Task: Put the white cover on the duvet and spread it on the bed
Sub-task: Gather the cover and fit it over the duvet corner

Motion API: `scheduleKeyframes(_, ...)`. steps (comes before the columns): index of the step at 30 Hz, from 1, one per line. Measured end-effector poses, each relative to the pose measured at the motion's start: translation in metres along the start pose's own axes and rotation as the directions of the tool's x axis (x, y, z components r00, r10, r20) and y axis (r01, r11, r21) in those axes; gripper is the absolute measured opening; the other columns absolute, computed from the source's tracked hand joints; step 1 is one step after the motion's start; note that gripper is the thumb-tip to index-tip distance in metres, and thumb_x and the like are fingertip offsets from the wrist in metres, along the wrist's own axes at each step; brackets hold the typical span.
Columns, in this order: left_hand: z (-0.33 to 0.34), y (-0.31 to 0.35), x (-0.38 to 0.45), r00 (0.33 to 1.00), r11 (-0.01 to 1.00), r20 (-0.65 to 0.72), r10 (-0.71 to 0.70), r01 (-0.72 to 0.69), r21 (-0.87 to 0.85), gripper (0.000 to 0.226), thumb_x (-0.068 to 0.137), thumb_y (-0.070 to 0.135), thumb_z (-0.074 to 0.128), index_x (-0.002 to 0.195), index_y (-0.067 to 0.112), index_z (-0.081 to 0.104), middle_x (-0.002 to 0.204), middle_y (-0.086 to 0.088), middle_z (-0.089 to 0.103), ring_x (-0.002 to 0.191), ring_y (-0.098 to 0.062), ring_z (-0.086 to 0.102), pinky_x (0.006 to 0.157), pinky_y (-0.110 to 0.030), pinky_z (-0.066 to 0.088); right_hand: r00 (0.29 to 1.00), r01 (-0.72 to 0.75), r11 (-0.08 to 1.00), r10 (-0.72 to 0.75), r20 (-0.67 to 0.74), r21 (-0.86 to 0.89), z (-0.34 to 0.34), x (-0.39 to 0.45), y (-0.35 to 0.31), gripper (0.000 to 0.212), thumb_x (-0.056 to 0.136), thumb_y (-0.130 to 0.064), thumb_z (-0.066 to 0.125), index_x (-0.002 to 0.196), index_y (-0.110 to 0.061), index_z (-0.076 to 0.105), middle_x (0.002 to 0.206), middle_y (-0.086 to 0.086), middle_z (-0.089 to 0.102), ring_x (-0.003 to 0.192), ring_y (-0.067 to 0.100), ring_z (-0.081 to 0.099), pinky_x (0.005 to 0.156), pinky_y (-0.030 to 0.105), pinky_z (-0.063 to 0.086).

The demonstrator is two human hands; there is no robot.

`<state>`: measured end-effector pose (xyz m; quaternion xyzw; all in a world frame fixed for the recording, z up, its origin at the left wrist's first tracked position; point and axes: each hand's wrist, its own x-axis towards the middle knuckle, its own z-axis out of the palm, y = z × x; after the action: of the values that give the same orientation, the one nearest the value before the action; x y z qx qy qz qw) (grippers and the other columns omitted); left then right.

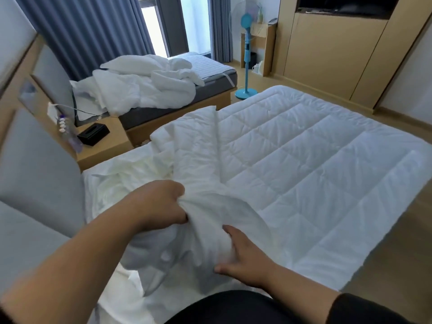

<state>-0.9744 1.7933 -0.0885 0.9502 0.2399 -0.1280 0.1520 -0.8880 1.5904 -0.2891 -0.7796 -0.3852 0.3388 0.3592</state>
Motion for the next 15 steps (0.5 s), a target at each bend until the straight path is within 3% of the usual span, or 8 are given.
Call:
scheduleKeyframes(3, 0.001, 0.007, 0.005, 0.999, 0.998, -0.05, -0.018, 0.015, -0.054, 0.023, 0.076, 0.035, 0.074, 0.079, 0.015, 0.064, 0.082, 0.001, 0.064, 0.08, -0.017, 0.059, 0.076, -0.036, 0.051, 0.996, -0.062, 0.971, 0.044, -0.08, -0.229, 0.007, 0.016, 0.02, 0.119, 0.066, -0.064, 0.077, 0.159, -0.028, 0.012, 0.157, -0.013, 0.026, 0.146, 0.01, 0.025, 0.123, 0.039, 0.015)
scheduleKeyframes(5, 0.0, 0.007, 0.007, 0.998, 0.997, -0.062, -0.03, 0.025, -0.079, 0.024, 0.075, 0.033, 0.075, 0.077, 0.013, 0.061, 0.08, -0.002, 0.062, 0.079, -0.018, 0.058, 0.069, -0.034, 0.046, 0.976, -0.194, 0.938, 0.155, -0.151, -0.287, 0.019, 0.021, 0.035, 0.105, 0.07, -0.065, 0.07, 0.156, -0.034, 0.019, 0.153, -0.016, 0.034, 0.144, 0.011, 0.03, 0.12, 0.059, 0.007)
scheduleKeyframes(7, -0.001, 0.005, 0.006, 0.999, 0.996, -0.035, -0.03, 0.027, -0.084, 0.025, 0.074, 0.032, 0.076, 0.076, 0.013, 0.061, 0.08, -0.003, 0.062, 0.078, -0.019, 0.058, 0.067, -0.034, 0.044, 0.952, -0.291, 0.907, 0.245, -0.183, -0.305, 0.028, 0.019, 0.054, 0.08, 0.077, -0.059, 0.064, 0.148, -0.039, 0.033, 0.143, -0.018, 0.044, 0.138, 0.012, 0.038, 0.116, 0.065, 0.007)
scheduleKeyframes(9, 0.0, 0.0, 0.004, 1.0, 0.999, 0.021, -0.021, 0.022, -0.043, 0.025, 0.074, 0.034, 0.076, 0.079, 0.014, 0.063, 0.081, -0.003, 0.064, 0.079, -0.019, 0.059, 0.072, -0.036, 0.049, 0.946, -0.317, 0.899, 0.277, -0.17, -0.303, 0.024, 0.015, 0.069, 0.055, 0.083, -0.047, 0.06, 0.135, -0.035, 0.049, 0.132, -0.012, 0.056, 0.129, 0.017, 0.049, 0.115, 0.053, 0.023)
scheduleKeyframes(11, 0.002, -0.011, 0.002, 0.998, 0.998, 0.065, -0.028, 0.024, 0.06, 0.024, 0.075, 0.035, 0.074, 0.079, 0.017, 0.06, 0.081, -0.001, 0.063, 0.079, -0.018, 0.059, 0.074, -0.037, 0.05, 0.946, -0.309, 0.929, 0.279, -0.165, -0.202, 0.019, 0.012, 0.077, 0.04, 0.085, -0.033, 0.061, 0.124, -0.03, 0.061, 0.124, -0.004, 0.066, 0.12, 0.022, 0.058, 0.102, 0.035, 0.041)
scheduleKeyframes(13, 0.003, -0.029, 0.005, 0.996, 0.983, 0.062, -0.07, 0.058, 0.177, 0.023, 0.078, 0.038, 0.07, 0.083, 0.022, 0.054, 0.085, 0.003, 0.061, 0.081, -0.016, 0.057, 0.072, -0.035, 0.048, 0.941, -0.297, 0.948, 0.271, -0.204, -0.112, 0.014, 0.01, 0.074, 0.041, 0.084, -0.027, 0.059, 0.125, -0.031, 0.066, 0.126, -0.004, 0.067, 0.117, 0.022, 0.06, 0.094, 0.028, 0.045)
scheduleKeyframes(15, 0.01, -0.043, 0.01, 0.995, 0.916, -0.009, -0.097, 0.093, 0.391, 0.029, 0.083, 0.044, 0.062, 0.103, 0.026, 0.05, 0.102, 0.004, 0.058, 0.093, -0.017, 0.055, 0.082, -0.036, 0.048, 0.948, -0.237, 0.965, 0.204, -0.245, -0.115, 0.008, 0.009, 0.069, 0.037, 0.084, -0.026, 0.056, 0.117, -0.034, 0.07, 0.123, -0.007, 0.068, 0.114, 0.02, 0.061, 0.092, 0.027, 0.046)
